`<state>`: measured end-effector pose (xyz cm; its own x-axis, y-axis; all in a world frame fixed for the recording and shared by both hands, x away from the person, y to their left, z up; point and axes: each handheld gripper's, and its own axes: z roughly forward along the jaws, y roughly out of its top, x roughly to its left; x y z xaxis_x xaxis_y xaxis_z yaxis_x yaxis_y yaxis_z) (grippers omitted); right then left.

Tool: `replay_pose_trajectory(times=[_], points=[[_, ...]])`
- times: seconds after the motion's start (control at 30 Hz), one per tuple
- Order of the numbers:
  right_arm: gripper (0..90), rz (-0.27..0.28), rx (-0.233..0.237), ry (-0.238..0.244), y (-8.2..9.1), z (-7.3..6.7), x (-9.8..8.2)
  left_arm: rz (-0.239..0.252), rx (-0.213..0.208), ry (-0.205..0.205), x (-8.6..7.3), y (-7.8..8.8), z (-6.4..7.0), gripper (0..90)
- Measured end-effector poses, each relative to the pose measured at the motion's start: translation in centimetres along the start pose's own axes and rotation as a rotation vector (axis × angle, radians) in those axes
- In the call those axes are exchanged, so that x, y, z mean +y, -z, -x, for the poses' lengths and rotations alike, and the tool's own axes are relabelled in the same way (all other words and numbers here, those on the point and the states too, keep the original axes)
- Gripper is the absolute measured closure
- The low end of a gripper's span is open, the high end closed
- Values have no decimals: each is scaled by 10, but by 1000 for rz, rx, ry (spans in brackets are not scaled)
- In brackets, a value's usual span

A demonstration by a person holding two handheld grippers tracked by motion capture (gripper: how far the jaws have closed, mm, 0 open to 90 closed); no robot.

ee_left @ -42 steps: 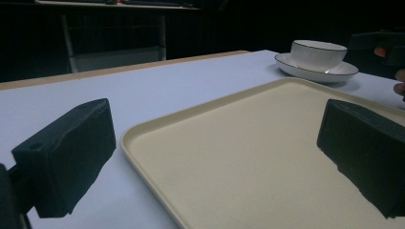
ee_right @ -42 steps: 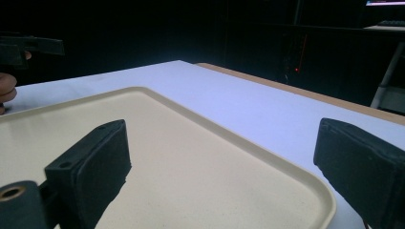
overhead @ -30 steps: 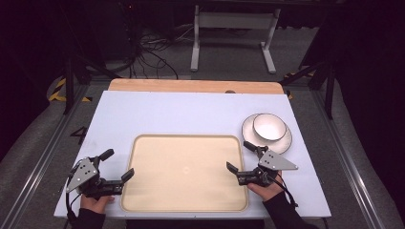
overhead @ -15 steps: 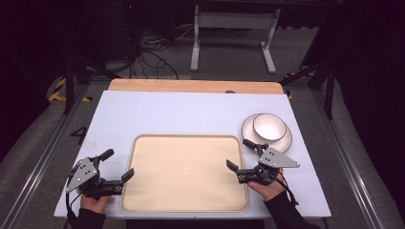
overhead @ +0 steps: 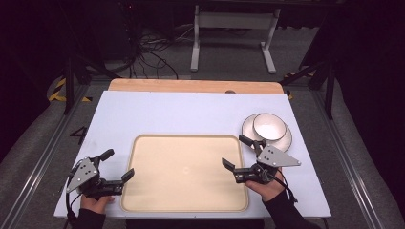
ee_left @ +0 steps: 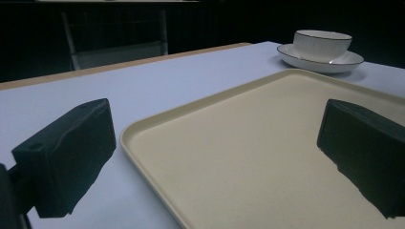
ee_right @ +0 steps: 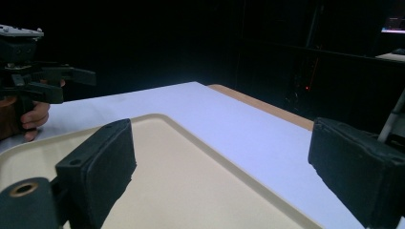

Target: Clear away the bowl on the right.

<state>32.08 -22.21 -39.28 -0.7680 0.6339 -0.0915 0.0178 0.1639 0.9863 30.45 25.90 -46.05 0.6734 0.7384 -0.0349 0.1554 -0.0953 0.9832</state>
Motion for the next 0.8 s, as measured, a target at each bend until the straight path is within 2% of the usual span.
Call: replay_pose_trajectory(times=[0.3, 0.53, 0.8], points=[[87, 7, -15, 9, 0, -1, 6, 1, 2, -1, 0, 0, 0, 1], [96, 4, -68, -9, 6, 11, 8, 0, 3, -2, 0, 0, 0, 1], [98, 4, -128, -25, 20, 28, 12, -3, 1, -3, 0, 0, 0, 1]])
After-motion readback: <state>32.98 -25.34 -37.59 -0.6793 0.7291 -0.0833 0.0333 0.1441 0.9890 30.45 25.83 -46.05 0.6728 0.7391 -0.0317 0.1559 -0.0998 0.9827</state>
